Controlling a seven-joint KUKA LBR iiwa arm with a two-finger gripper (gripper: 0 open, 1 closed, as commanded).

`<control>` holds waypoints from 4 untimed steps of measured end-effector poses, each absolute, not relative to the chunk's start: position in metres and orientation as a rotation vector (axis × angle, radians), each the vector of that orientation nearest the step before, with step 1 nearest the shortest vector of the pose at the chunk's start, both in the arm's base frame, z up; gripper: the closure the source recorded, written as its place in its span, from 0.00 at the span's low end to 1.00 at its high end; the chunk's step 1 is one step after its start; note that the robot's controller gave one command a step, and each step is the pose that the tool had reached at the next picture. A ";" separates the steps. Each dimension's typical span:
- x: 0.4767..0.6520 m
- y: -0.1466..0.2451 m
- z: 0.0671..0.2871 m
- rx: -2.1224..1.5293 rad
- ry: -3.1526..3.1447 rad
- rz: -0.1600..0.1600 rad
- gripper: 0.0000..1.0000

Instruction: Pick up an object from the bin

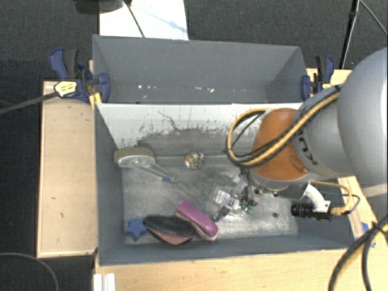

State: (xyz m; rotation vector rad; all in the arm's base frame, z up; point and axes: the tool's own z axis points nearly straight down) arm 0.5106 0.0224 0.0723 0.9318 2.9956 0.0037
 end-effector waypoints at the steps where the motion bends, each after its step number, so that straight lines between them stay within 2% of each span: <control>1: 0.512 0.028 0.073 1.153 2.916 0.008 0.00; 2: 0.515 0.025 0.075 1.152 2.905 0.008 1.00; 3: 0.518 0.025 0.160 1.149 2.915 0.006 1.00; 4: 0.518 0.025 0.173 1.141 2.923 0.002 1.00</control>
Offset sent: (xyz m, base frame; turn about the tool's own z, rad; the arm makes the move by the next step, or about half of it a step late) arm -0.0006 0.0037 -0.0023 0.1545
